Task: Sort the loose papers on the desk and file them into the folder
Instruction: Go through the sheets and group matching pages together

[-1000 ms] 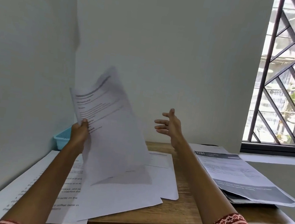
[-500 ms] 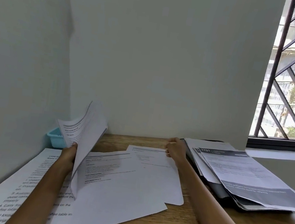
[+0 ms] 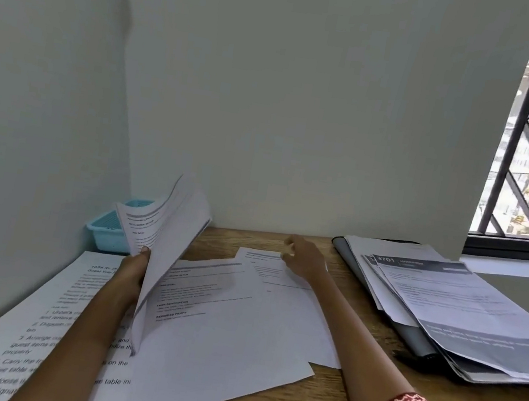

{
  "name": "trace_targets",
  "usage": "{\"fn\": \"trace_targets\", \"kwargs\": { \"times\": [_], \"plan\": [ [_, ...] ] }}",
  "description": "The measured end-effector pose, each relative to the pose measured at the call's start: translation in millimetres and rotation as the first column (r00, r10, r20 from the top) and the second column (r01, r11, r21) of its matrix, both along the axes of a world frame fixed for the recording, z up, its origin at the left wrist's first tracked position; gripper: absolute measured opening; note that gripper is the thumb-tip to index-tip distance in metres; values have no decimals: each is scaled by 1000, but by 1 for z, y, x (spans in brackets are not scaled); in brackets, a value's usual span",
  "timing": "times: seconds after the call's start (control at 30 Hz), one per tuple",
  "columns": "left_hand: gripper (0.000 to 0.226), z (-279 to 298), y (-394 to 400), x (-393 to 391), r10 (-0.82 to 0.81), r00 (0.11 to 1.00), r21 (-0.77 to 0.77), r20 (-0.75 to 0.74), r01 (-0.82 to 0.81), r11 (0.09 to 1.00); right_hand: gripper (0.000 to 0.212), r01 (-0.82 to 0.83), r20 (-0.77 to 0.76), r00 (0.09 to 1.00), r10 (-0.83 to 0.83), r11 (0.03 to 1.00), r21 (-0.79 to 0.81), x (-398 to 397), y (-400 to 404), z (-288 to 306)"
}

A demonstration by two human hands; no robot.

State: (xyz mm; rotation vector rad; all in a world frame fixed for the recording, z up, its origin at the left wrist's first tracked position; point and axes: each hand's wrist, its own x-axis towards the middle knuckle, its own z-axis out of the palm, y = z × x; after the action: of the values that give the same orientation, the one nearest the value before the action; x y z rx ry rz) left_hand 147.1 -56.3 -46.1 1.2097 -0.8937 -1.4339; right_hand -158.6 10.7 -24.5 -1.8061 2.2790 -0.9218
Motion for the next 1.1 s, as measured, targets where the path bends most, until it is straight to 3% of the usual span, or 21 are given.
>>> {"fn": "trace_targets", "kwargs": {
  "times": [0.07,0.17,0.27,0.4,0.47,0.53,0.6,0.7,0.8,0.87,1.0,1.1],
  "plan": [
    [54,2,1,-2,26,999,-14,31,-26,1000,51,96,-186,979,-84,994,58,-16,7,-7],
    [52,5,10,-6,46,996,-39,70,-44,998,74,181,-245,960,-137,970,165,-34,16,-18],
    [46,9,27,-9,86,983,-118,163,-67,991,76,154,-120,983,-137,977,149,-41,21,-24],
    [44,12,32,-9,56,993,-91,101,-47,995,55,94,29,995,-95,995,30,-38,21,-29],
    [45,12,33,-9,64,992,-94,107,-54,994,44,42,169,985,-24,994,-104,-36,20,-30],
    [44,12,35,-8,95,985,-129,143,-76,989,31,19,435,895,101,964,-263,-34,22,-28],
    [42,10,38,-8,150,968,-217,204,-104,971,42,25,661,710,243,929,-369,-33,26,-22],
    [39,6,42,-10,190,898,-367,396,-35,929,75,104,797,546,258,923,-370,-38,30,-15],
    [36,4,46,-15,175,842,-416,510,64,907,81,146,867,453,209,941,-304,-40,33,-15],
    [35,4,47,-16,165,845,-427,508,81,900,70,178,883,445,149,952,-250,-39,33,-16],
    [37,7,46,-17,158,883,-429,441,52,902,19,179,887,433,159,949,-258,-40,33,-18],
    [37,8,49,-19,144,908,-449,393,54,892,11,198,888,434,152,945,-259,-40,34,-22]
  ]
}}
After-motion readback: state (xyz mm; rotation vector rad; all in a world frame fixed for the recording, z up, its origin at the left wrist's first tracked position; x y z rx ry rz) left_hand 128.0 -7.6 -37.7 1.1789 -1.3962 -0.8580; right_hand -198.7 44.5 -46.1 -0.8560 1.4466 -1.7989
